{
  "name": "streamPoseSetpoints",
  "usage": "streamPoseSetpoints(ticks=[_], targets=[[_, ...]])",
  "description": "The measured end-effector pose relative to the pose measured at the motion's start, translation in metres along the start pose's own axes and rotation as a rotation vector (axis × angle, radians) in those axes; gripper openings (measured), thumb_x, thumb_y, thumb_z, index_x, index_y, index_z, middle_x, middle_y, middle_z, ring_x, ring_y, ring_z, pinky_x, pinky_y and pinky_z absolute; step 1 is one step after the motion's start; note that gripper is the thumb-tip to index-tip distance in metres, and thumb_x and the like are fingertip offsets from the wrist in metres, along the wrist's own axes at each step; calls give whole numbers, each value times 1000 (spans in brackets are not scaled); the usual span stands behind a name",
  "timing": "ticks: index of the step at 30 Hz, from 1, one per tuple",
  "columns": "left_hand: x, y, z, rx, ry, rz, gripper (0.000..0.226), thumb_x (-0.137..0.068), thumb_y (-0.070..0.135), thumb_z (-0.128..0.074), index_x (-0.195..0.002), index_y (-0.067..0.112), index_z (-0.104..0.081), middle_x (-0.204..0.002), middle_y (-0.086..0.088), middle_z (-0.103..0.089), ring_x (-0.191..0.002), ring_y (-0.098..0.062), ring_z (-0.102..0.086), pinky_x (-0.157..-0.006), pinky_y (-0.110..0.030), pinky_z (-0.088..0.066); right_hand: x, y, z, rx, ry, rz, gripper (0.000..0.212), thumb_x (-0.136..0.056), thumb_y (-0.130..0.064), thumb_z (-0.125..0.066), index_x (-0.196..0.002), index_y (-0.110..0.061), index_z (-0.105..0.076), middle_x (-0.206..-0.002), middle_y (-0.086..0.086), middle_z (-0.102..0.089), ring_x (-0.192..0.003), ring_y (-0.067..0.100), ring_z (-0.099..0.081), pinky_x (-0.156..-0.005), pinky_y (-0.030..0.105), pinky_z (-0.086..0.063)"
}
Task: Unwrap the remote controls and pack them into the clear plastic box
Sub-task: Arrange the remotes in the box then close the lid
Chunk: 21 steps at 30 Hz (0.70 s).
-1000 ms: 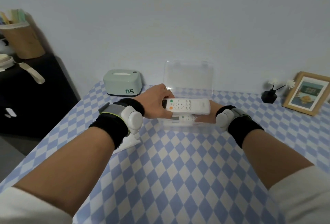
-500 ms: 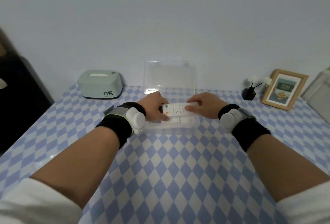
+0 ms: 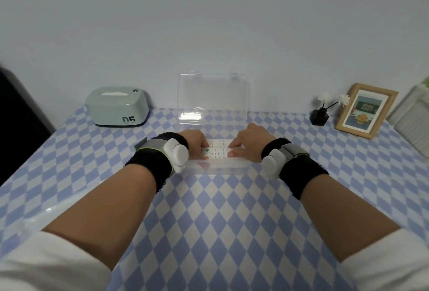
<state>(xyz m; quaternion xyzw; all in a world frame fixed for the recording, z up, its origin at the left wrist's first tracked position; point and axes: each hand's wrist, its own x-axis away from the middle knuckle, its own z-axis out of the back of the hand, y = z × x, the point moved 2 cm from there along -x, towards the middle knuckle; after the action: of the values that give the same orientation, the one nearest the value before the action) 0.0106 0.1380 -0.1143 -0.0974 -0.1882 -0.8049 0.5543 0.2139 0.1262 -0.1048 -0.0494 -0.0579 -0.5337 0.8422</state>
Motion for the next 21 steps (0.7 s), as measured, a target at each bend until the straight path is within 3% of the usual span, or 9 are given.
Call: streamPoseSetpoints(ticks=[3,6,9,13,15,18,21], targets=[[9,-4,5,106,76,6,40,-87,51,-75,-103,14,-76,-83,0,-67,-84,-24,-64,-76,-28,-49,-1,3,-3,-49,29,5,43,-92,-61,-56,-125,-36,-69,-116,-5,-64,-111,22,-47,-92,33,-36],[20,-14,23,259,414,12,43,-96,50,-64,-113,12,-75,-94,-9,-69,-99,-28,-66,-76,-28,-44,-3,9,-1,-408,260,-74,39,-91,-53,-64,-119,-26,-69,-109,1,-61,-97,16,-56,-84,27,-39],[23,-30,38,332,716,104,47,-102,48,-56,-129,11,-66,-124,-14,-65,-116,-28,-61,-99,-38,-48,-7,21,8,-639,468,-261,44,-93,-51,-61,-124,-20,-61,-115,7,-58,-96,17,-58,-89,32,-47],[14,-43,43,587,662,233,78,-101,62,-44,-156,8,-36,-159,-18,-40,-143,-32,-45,-116,-41,-34,-26,28,20,-887,379,-365,70,-99,-58,-46,-152,-13,-35,-149,12,-46,-134,27,-47,-113,41,-36],[7,-46,46,766,607,247,85,-100,69,-36,-160,9,-27,-165,-13,-34,-150,-30,-36,-121,-41,-27,-36,30,24,-1003,352,-372,69,-102,-56,-39,-153,-11,-31,-141,8,-45,-128,25,-46,-111,39,-35],[-1,-46,55,1129,586,222,79,-100,72,-28,-153,15,-37,-146,-5,-53,-132,-28,-49,-118,-47,-36,-41,34,30,-1362,362,-448,65,-99,-63,-36,-143,-15,-42,-121,3,-49,-112,26,-52,-100,45,-48],[3,-46,58,1338,642,196,81,-95,78,-28,-154,24,-33,-130,0,-56,-114,-20,-54,-99,-42,-48,-35,41,33,-1587,356,-495,74,-93,-74,-35,-147,-23,-41,-126,7,-57,-118,29,-57,-101,52,-49]])
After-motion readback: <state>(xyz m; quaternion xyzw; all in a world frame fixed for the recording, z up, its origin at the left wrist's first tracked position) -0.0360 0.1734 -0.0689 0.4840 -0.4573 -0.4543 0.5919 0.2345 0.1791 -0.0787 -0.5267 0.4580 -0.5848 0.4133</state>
